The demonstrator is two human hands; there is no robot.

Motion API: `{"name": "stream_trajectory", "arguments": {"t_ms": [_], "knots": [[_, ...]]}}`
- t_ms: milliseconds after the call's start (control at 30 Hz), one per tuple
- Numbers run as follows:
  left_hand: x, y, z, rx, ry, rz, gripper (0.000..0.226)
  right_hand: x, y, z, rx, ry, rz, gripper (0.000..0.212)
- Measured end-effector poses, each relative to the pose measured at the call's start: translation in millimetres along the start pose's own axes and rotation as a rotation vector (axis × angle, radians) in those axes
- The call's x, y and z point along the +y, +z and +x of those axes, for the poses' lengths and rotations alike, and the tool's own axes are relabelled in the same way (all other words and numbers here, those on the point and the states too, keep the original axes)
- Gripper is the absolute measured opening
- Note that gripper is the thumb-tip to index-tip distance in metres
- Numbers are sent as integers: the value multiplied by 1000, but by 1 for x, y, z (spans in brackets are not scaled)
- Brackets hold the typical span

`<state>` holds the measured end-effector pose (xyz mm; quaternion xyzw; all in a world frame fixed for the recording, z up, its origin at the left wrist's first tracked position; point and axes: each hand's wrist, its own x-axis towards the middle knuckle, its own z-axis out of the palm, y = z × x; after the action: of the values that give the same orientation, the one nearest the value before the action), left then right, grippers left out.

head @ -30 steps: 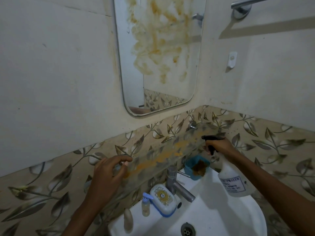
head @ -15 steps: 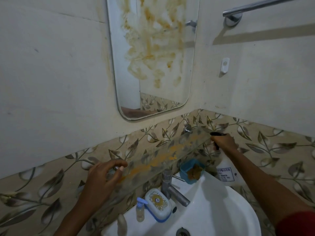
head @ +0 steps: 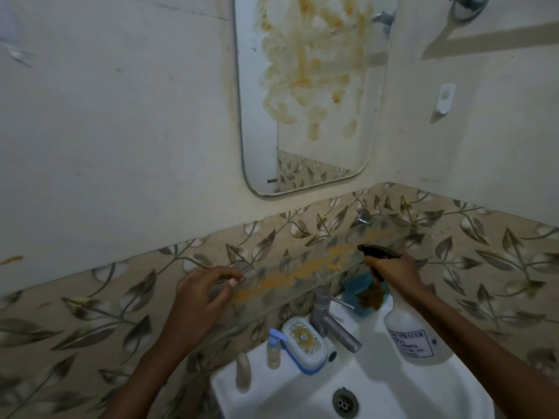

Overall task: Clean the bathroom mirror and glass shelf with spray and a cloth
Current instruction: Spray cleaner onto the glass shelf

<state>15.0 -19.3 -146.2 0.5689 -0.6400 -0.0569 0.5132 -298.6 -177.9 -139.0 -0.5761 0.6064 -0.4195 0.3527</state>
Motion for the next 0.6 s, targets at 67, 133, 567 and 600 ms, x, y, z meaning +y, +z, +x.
{"name": "stream_trajectory", "arguments": {"t_ms": [67,133,567,600], "knots": [[-2,-2,-3,2,-1,16,23,-5,8,-9,-64,-19,-18,23],[-5,-4,-6,3,6,22,21,-10,16,-20,-164,-52,-40,19],[-11,-21,-27,78,-79,81,22,-30,72,-91,-341,-413,-339,44],[-11,-22,-29,81,-84,86,24,-33,74,-96,-352,-424,-332,43]]}}
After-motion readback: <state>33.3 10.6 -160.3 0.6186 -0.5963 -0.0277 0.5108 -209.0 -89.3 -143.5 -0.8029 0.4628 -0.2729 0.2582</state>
